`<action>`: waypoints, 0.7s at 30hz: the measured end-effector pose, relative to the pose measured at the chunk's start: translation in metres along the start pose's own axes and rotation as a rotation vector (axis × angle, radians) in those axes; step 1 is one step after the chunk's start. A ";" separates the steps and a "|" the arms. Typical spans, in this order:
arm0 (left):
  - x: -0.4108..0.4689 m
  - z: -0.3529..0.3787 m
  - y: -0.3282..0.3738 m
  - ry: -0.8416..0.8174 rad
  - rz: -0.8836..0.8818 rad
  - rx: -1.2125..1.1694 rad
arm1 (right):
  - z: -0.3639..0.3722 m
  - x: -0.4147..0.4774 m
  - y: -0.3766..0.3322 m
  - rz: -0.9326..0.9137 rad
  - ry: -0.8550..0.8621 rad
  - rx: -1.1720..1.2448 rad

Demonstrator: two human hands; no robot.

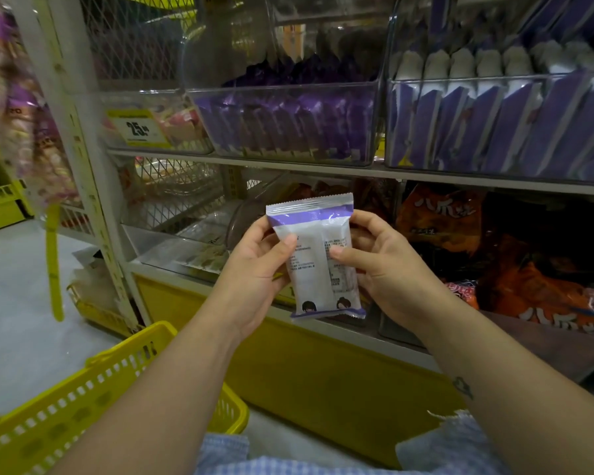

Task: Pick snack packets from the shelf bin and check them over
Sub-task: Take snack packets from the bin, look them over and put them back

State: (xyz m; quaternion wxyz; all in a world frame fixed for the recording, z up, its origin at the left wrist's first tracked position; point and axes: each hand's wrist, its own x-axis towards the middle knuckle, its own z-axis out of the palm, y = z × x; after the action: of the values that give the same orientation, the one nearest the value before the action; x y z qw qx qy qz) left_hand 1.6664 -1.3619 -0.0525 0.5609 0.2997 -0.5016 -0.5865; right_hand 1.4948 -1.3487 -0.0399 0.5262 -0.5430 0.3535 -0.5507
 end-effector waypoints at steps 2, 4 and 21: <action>0.000 -0.001 0.000 -0.007 0.011 -0.011 | -0.001 -0.001 -0.002 -0.021 -0.026 -0.014; 0.001 -0.003 0.001 -0.003 0.012 -0.041 | -0.001 -0.002 -0.006 -0.030 -0.078 -0.010; -0.001 -0.002 -0.011 -0.146 0.058 0.463 | 0.001 -0.008 -0.010 0.183 -0.155 0.142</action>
State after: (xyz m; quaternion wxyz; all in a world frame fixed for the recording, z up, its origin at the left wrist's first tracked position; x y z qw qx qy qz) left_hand 1.6645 -1.3630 -0.0635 0.4559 0.3626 -0.6704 -0.4597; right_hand 1.4930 -1.3392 -0.0317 0.6368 -0.5110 0.3200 -0.4805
